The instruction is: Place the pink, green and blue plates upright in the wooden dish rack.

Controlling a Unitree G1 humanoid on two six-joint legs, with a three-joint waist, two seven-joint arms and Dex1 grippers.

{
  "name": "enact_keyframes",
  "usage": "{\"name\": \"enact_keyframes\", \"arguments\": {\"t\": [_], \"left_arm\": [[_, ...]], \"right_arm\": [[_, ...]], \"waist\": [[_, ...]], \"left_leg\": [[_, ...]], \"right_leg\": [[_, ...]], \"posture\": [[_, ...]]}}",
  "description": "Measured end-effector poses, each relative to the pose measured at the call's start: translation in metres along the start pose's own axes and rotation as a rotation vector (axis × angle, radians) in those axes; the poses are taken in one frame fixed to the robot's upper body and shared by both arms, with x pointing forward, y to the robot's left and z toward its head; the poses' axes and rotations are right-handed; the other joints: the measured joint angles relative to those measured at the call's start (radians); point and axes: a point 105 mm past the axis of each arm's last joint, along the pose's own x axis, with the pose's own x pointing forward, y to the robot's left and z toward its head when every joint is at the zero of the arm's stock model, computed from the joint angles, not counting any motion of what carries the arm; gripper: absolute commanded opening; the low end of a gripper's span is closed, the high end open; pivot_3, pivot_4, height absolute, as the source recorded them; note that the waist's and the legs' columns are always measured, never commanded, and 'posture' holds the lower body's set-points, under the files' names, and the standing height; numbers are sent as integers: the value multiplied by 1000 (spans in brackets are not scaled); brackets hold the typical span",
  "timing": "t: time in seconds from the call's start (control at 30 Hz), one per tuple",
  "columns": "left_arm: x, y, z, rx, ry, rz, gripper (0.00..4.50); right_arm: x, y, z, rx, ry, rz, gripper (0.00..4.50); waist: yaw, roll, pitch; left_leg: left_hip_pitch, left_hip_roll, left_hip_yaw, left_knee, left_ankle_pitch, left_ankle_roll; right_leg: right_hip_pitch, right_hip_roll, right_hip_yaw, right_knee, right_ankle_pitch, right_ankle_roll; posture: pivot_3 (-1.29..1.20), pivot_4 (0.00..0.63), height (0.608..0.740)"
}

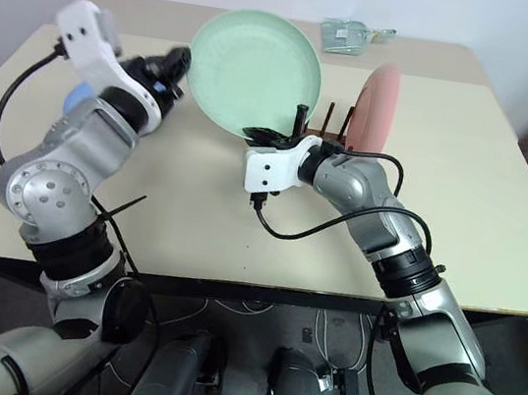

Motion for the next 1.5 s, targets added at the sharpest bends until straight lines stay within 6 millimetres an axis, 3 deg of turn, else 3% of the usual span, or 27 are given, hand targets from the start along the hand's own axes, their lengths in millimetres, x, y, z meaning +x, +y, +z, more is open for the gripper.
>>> {"name": "enact_keyframes", "arguments": {"t": [0.07, 0.1, 0.13, 0.2, 0.27, 0.33, 0.47, 0.53, 0.8, 1.2, 1.5], "left_arm": [[-1, 36, 29, 171, -108, 132, 2475], [-3, 56, 33, 297, -115, 194, 2475], [-5, 69, 29, 397, -91, 214, 2475], [-8, 84, -6, 536, 31, 173, 2475], [-14, 83, -49, 604, 168, 50, 2475], [-26, 69, -83, 683, 274, -150, 2475], [-72, 45, -135, 660, 465, -491, 2475], [-87, 38, -149, 608, 528, -578, 2475], [-93, 26, -151, 581, 528, -641, 2475], [-100, 29, -153, 587, 549, -627, 2475], [-98, 26, -152, 592, 546, -629, 2475]], "right_arm": [[-9, -24, -1, 103, -21, -100, 0], [-16, -39, 0, 191, -41, -165, 0], [-22, -54, 1, 290, -67, -230, 0], [-37, -87, 5, 600, -161, -367, 0], [-47, -106, 16, 854, -271, -405, 0], [-55, -113, 19, 1068, -326, -410, 0], [-62, -98, 1, 1356, -259, -397, 0], [-62, -89, -5, 1472, -238, -389, 0], [-60, -76, -20, 1659, -173, -402, 0], [-54, -97, -8, 1690, -251, -397, 0], [-47, -82, -34, 1827, -150, -476, 0]], "waist": [[-16, 1, 0], [-20, 2, 0], [-20, 2, 0], [-13, 2, 0], [-4, 2, 0], [0, 1, 0], [-12, 3, 0], [-20, 4, 1], [-20, 7, 0], [-18, 7, 0], [-18, 7, 0]], "left_leg": [[1, 0, 1, -3, 1, -1], [2, 0, 1, -4, 1, -1], [3, 0, 1, -5, 1, -2], [3, 1, 1, -4, 1, -2], [2, 0, 0, -3, 1, -2], [2, 0, 0, -3, -1, -3], [2, 0, 1, -5, -2, -4], [1, 0, 2, -5, -1, -3], [1, 0, 3, -5, 1, -1], [0, 1, 3, -5, 0, 0], [0, 1, 3, -4, 0, 0]], "right_leg": [[0, 1, 0, 1, 0, 0], [0, 2, 0, 1, 0, 0], [0, 2, 0, 1, 0, 0], [2, 2, 0, 1, 0, 0], [2, 1, -1, 1, 0, 0], [1, -2, 0, 0, 0, -1], [-2, -4, 1, 1, 0, -2], [-3, -4, 1, 2, 0, -3], [-4, -3, 2, 2, 0, -3], [-4, -2, 2, 2, 0, -3], [-4, -1, 2, 2, 0, -3]], "posture": [[0, 150, 740], [0, 150, 740], [0, 150, 740], [0, 150, 740], [0, 150, 740], [0, 150, 740], [0, 150, 740], [0, 150, 740], [0, 150, 740], [0, 150, 740], [0, 150, 740]]}}
